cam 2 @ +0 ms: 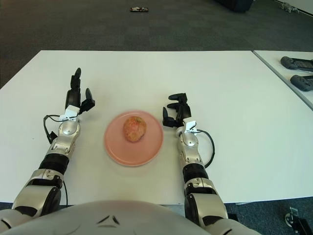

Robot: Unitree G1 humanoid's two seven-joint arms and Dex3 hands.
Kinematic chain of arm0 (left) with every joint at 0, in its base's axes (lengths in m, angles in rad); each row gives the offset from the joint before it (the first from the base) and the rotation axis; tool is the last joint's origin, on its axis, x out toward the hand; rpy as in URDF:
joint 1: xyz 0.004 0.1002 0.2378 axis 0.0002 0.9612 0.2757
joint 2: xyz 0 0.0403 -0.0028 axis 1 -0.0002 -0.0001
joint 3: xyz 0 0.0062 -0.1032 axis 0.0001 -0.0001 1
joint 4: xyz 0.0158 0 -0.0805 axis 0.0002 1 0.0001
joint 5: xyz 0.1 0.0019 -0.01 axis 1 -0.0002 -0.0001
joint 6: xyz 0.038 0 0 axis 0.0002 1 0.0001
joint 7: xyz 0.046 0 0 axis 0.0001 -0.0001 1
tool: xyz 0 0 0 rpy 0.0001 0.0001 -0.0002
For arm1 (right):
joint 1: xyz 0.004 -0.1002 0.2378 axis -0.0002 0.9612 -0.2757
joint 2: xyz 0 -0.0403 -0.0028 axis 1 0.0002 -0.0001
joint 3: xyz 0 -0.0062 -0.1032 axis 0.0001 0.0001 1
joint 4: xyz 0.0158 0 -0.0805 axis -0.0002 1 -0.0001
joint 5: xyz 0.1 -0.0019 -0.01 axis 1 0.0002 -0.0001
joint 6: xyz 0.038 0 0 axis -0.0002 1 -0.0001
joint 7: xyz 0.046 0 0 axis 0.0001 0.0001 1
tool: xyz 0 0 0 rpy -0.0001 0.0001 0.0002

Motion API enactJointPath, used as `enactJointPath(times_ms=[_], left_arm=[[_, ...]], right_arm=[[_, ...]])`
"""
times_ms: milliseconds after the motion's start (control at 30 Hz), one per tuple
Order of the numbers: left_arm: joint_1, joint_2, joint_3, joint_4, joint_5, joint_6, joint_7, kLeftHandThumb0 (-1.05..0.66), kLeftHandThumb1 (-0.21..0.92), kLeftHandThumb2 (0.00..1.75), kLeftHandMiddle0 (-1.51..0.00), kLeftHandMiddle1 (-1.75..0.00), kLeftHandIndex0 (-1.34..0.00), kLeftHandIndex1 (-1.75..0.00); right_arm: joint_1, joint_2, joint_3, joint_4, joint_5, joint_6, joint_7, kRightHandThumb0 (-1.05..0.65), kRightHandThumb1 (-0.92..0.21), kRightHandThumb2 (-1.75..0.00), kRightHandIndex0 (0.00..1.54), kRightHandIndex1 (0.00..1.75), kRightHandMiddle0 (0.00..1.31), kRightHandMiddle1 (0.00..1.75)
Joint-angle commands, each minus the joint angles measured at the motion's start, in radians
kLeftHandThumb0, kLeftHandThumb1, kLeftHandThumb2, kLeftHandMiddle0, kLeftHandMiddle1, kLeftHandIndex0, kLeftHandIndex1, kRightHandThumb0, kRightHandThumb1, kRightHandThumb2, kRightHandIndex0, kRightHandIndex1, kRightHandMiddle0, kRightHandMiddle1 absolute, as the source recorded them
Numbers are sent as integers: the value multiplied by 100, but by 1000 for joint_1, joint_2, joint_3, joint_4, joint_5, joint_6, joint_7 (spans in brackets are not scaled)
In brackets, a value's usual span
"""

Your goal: Put the apple into the plate.

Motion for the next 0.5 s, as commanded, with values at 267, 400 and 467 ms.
enactJointPath(times_ms=[267, 400, 467], left_arm=[[28, 16, -12, 16, -37, 53, -121, -75, 92, 99, -17, -4, 0, -40], [61, 12, -18, -26, -57, 88, -167, -77, 92, 100, -17, -4, 0, -37], [68, 10, -18, -36, -66, 102, -181, -78, 92, 100, -17, -4, 0, -37]], right_arm=[[43, 9, 15, 14, -15, 24, -18, -2, -29, -131, 131, 175, 105, 175], [42, 7, 17, 17, -14, 19, -17, -2, -29, -131, 131, 175, 105, 175], [42, 7, 17, 18, -13, 19, -17, -2, -29, -132, 131, 175, 104, 175]])
